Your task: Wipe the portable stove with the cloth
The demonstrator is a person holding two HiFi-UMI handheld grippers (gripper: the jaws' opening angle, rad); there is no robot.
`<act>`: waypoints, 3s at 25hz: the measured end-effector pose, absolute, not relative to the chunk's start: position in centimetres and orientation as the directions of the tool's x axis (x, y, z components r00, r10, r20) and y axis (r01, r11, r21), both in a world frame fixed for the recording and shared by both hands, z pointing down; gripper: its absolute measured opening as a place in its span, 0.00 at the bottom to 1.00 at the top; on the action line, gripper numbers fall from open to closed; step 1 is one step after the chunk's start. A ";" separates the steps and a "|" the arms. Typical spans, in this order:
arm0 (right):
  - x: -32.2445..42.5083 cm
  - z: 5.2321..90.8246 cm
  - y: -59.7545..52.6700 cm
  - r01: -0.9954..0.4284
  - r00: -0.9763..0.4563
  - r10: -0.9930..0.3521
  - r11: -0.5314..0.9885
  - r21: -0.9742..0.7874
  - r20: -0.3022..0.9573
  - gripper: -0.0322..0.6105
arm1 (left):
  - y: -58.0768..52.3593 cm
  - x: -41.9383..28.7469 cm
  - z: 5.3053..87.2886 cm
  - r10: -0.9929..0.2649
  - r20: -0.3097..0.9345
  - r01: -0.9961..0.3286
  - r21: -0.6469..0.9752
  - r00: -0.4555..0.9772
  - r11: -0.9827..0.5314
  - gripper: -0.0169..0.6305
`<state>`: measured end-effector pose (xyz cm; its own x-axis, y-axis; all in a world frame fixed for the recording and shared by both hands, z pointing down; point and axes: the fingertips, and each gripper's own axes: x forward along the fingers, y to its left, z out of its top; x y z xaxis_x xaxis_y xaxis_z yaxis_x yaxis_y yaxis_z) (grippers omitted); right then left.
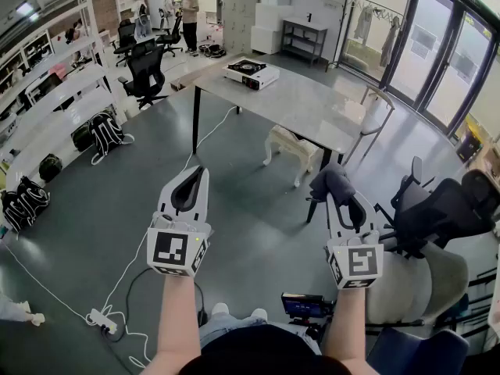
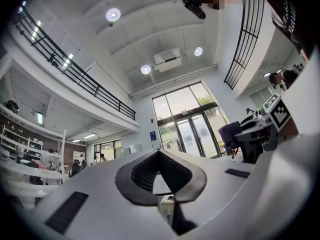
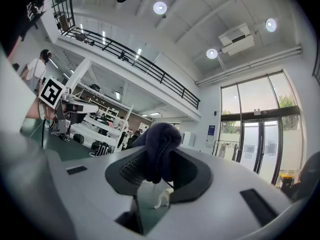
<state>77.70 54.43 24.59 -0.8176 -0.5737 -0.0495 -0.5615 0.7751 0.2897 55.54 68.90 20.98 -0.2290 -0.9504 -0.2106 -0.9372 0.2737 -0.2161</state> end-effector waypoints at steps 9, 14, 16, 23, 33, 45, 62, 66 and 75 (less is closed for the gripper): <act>79.4 26.3 52.8 -0.540 -0.834 -0.551 0.801 0.258 -0.035 0.24 | 67.6 58.0 22.5 -0.949 -0.189 -0.932 -0.214 -0.253 0.291 0.04; 78.6 26.2 52.1 -0.525 -0.848 -0.525 0.818 0.237 -0.067 0.24 | 67.3 57.0 22.3 -0.940 -0.194 -0.925 -0.205 -0.280 0.319 0.04; 78.0 26.1 51.5 -0.514 -0.856 -0.511 0.825 0.235 -0.077 0.24 | 66.6 56.7 22.3 -0.938 -0.199 -0.924 -0.204 -0.284 0.323 0.04; 74.9 27.1 48.4 -0.495 -0.865 -0.500 0.834 0.244 -0.048 0.24 | 63.1 53.6 23.2 -0.940 -0.186 -0.927 -0.194 -0.286 0.321 0.04; 64.3 27.6 40.7 -0.517 -0.851 -0.525 0.821 0.240 -0.036 0.24 | 55.1 42.7 24.2 -0.945 -0.181 -0.935 -0.183 -0.271 0.304 0.04; 50.2 27.1 32.0 -0.561 -0.817 -0.576 0.794 0.233 -0.005 0.24 | 44.9 28.2 23.8 -0.962 -0.172 -0.954 -0.176 -0.213 0.243 0.04; 38.2 29.7 23.0 -0.510 -0.841 -0.538 0.826 0.239 0.064 0.24 | 38.1 16.5 27.1 -0.950 -0.138 -0.948 -0.115 -0.281 0.297 0.04; 33.9 30.7 19.0 -0.479 -0.858 -0.508 0.845 0.237 0.079 0.24 | 34.5 12.8 28.1 -0.947 -0.124 -0.942 -0.122 -0.298 0.312 0.04; 22.8 31.6 8.0 -0.445 -0.875 -0.476 0.863 0.241 0.088 0.24 | 23.0 2.8 28.6 -0.945 -0.096 -0.934 -0.152 -0.312 0.323 0.04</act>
